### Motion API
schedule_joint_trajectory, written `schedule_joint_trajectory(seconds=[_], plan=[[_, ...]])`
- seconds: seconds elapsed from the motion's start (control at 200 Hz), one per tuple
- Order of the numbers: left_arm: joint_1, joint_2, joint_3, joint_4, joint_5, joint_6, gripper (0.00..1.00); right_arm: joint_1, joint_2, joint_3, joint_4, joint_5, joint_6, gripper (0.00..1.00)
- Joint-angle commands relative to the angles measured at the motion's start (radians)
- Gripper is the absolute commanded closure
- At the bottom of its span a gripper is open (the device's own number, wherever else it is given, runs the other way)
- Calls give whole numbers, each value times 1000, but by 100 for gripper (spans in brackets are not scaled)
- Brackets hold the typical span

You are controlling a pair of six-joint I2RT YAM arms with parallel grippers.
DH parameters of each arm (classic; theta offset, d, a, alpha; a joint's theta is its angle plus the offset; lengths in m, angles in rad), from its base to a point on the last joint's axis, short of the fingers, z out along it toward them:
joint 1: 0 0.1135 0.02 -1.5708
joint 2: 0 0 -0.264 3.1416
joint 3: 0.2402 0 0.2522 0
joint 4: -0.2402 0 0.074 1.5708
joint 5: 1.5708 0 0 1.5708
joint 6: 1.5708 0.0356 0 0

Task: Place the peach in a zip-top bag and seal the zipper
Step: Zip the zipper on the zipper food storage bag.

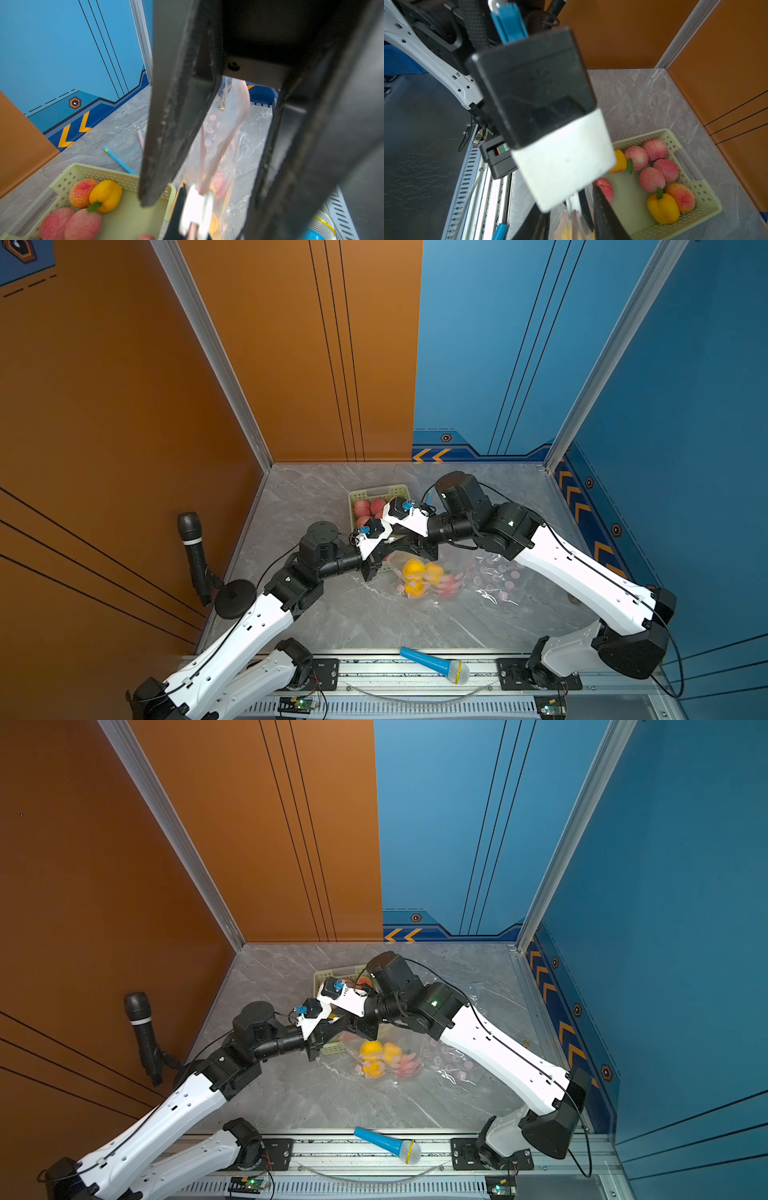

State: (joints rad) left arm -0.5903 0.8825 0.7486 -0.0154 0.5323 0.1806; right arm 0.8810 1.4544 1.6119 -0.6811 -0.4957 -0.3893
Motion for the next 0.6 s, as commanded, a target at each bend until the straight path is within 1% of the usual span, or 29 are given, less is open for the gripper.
schedule_joint_trajectory(seconds=[0.0,0.11,0.325,0.471,0.596], plan=[[-7,-14,14,2,11,17,100,-8,15,33,-41,-40,-3,68],[-7,-12,17,2,4,17,100,-10,18,34,-51,-43,-8,71],[-8,-9,22,-5,9,17,100,-11,22,39,-82,-34,-25,71],[-8,-8,23,-6,6,16,100,-11,29,46,-89,-35,-24,79],[-8,-8,23,-8,1,17,100,-11,26,46,-90,-25,-22,79]])
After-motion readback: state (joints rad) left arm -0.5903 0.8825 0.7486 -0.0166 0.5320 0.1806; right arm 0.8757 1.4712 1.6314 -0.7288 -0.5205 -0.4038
